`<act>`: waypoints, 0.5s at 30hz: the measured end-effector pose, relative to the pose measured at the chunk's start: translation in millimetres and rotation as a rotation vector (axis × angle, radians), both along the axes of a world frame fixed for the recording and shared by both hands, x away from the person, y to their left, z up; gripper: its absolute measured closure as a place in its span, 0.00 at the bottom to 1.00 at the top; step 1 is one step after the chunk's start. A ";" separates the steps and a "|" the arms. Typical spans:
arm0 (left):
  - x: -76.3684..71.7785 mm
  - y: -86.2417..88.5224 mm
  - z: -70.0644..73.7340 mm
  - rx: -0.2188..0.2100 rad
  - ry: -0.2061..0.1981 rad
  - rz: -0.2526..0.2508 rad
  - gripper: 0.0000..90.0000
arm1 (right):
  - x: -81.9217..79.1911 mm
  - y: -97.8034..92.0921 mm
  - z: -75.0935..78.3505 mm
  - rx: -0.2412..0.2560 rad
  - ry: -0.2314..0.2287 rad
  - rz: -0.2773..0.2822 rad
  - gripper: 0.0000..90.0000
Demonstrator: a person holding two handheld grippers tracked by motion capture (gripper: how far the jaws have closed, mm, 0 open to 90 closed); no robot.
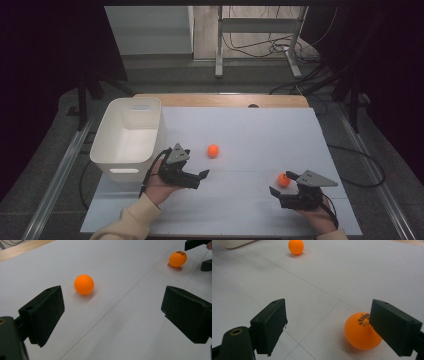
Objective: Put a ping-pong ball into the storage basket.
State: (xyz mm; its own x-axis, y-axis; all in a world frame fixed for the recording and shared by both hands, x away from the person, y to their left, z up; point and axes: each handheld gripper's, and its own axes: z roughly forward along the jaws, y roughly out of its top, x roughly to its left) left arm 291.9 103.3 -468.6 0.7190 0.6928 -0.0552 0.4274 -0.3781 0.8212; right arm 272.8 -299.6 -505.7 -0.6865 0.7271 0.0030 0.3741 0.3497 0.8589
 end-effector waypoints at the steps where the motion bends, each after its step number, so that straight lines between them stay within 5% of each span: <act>1: 1.1 -1.6 -0.2 0.003 0.000 -0.002 0.06 | 0.0 -0.1 0.0 -0.002 -0.001 -0.001 0.17; 15: 19.5 -8.8 -2.6 0.006 0.030 0.011 0.06 | -0.9 -0.5 -0.3 -0.008 0.002 -0.003 0.17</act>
